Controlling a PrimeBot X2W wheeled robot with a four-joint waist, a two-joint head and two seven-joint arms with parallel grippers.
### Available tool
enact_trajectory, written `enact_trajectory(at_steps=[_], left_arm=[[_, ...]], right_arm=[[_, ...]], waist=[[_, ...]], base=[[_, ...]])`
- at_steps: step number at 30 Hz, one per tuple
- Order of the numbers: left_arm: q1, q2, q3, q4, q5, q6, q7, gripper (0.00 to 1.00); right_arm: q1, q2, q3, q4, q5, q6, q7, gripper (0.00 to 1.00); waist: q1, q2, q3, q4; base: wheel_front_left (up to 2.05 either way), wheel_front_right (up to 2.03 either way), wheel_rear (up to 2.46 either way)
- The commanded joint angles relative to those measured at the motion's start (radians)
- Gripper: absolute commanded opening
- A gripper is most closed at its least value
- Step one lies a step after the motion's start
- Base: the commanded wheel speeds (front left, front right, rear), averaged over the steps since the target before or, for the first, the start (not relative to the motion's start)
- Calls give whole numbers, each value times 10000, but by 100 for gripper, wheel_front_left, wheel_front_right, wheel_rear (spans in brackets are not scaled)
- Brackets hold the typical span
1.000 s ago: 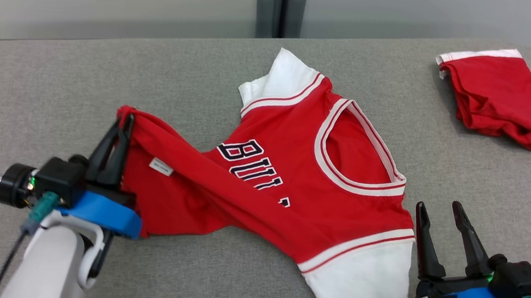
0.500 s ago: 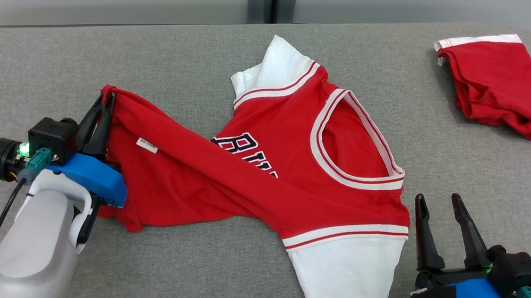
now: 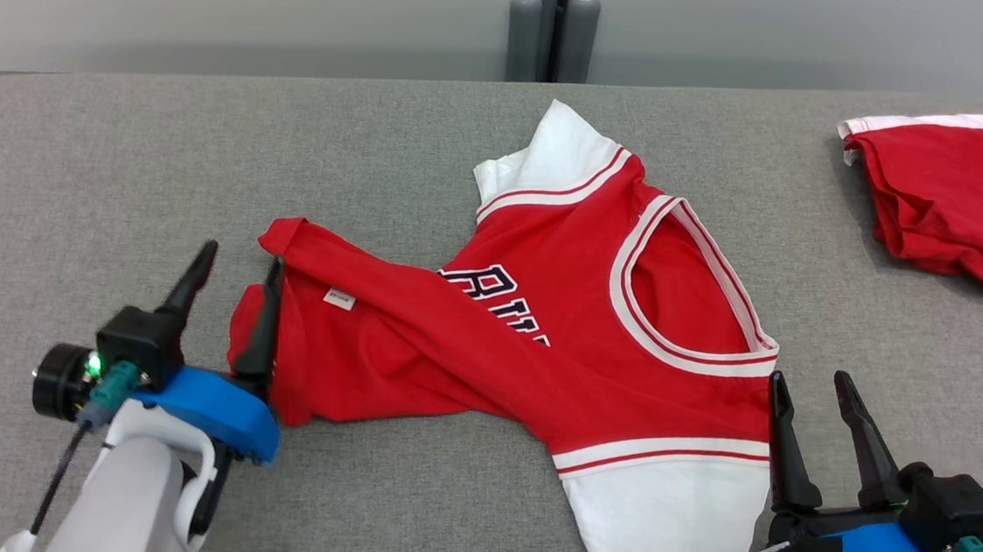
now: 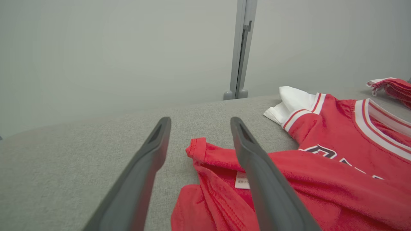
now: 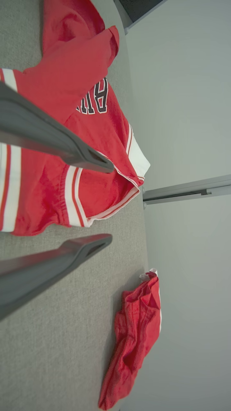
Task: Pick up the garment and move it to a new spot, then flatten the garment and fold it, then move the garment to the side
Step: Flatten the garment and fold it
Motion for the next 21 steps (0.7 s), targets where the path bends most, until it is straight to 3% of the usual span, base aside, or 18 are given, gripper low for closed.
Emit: enact_trajectory(at_steps=[1, 9, 21], left_arm=[[299, -106, -127, -170, 109, -22, -38, 100], [777, -239, -811, -267, 242, -22, -37, 100], [181, -184, -1242, 1457, 126, -21, -31, 100]], right_arm=[[140, -18, 19, 30, 58, 2, -30, 100], [188, -20, 139, 76, 90, 2, -30, 100], [167, -20, 213, 68, 124, 2, -30, 100]], waist=[[1, -1, -50, 63], [1, -1, -190, 164], [1, -1, -29, -214]], base=[[0, 0, 0], [0, 0, 0], [0, 0, 0]])
